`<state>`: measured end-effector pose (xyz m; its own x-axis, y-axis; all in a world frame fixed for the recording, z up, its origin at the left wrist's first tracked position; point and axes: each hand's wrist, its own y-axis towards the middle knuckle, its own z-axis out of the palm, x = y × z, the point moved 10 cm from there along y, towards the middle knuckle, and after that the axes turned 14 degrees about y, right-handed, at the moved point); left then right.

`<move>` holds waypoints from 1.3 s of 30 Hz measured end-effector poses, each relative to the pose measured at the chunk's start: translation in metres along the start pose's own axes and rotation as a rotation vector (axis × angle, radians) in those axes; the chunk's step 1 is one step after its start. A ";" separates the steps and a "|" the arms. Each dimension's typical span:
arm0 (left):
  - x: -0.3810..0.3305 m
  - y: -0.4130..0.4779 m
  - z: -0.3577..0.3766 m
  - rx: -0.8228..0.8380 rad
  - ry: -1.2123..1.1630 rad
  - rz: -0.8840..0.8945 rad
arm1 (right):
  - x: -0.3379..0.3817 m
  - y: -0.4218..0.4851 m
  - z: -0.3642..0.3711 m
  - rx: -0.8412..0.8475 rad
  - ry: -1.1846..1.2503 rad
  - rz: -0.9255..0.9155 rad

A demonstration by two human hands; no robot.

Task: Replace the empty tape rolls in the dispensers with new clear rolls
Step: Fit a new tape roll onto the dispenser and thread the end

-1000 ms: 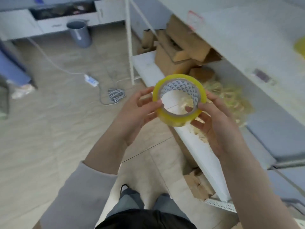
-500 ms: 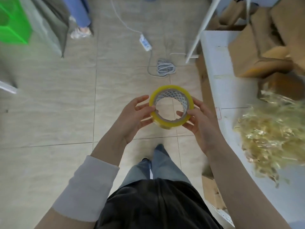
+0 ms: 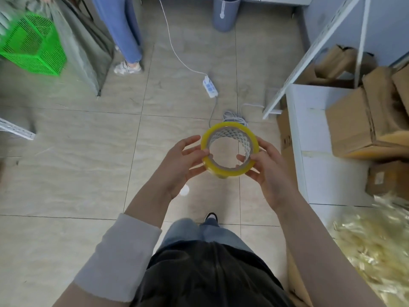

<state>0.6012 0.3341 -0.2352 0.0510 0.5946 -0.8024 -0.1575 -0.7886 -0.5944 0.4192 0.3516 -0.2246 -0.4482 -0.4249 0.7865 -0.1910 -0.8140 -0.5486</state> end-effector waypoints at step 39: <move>-0.367 0.298 0.277 0.722 0.366 0.250 | 0.352 0.203 -0.076 -0.485 0.312 -0.517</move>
<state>0.2624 -0.0755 -0.1029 0.2274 0.2293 -0.9464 -0.7918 -0.5222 -0.3167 0.1561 0.0672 -0.0808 -0.4094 0.1516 0.8997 -0.7715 -0.5838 -0.2527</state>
